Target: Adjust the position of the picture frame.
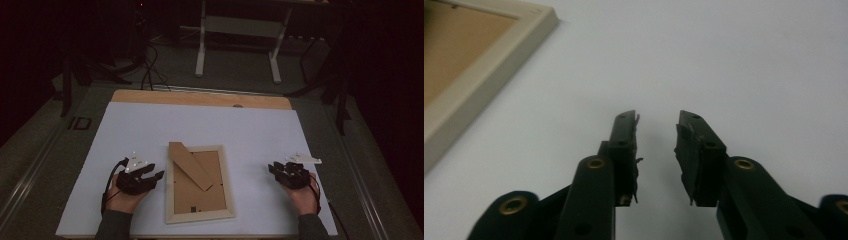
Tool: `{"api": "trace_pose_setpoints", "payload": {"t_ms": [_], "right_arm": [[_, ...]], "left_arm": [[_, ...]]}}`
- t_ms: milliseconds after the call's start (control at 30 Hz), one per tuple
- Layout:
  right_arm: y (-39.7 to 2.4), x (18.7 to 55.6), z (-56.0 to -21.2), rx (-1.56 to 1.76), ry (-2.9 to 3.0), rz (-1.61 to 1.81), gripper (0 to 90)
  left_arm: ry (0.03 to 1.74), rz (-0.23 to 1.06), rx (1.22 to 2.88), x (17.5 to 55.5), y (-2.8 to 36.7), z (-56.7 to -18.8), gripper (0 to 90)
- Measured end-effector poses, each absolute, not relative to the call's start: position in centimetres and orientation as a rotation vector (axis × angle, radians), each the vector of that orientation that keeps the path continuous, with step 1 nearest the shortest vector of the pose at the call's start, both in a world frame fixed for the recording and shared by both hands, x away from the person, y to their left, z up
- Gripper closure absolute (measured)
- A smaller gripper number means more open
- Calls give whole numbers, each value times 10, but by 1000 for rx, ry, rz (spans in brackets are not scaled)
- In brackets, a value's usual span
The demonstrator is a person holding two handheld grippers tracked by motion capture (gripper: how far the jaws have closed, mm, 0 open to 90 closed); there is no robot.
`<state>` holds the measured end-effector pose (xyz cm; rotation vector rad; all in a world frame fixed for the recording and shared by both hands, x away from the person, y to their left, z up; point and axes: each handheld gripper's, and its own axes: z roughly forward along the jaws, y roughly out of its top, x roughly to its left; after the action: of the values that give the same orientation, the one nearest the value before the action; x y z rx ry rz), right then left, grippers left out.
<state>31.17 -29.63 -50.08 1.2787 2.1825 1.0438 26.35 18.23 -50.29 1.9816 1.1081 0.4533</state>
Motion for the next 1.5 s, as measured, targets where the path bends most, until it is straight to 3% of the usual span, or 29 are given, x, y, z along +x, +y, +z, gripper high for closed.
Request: {"api": "trace_pose_setpoints", "payload": {"t_ms": [333,1100,1500], "right_arm": [[-257,321,-495,1180,2240,1039,894],[-223,308,-513,1149,2406,1115,897],[-229,297,-504,1143,2402,1173,820]], "left_arm": [[1053,378,2040,252,179,-510,628],[984,271,2174,244,169,-526,897],[962,265,2219,238,166,-527,900]]}}
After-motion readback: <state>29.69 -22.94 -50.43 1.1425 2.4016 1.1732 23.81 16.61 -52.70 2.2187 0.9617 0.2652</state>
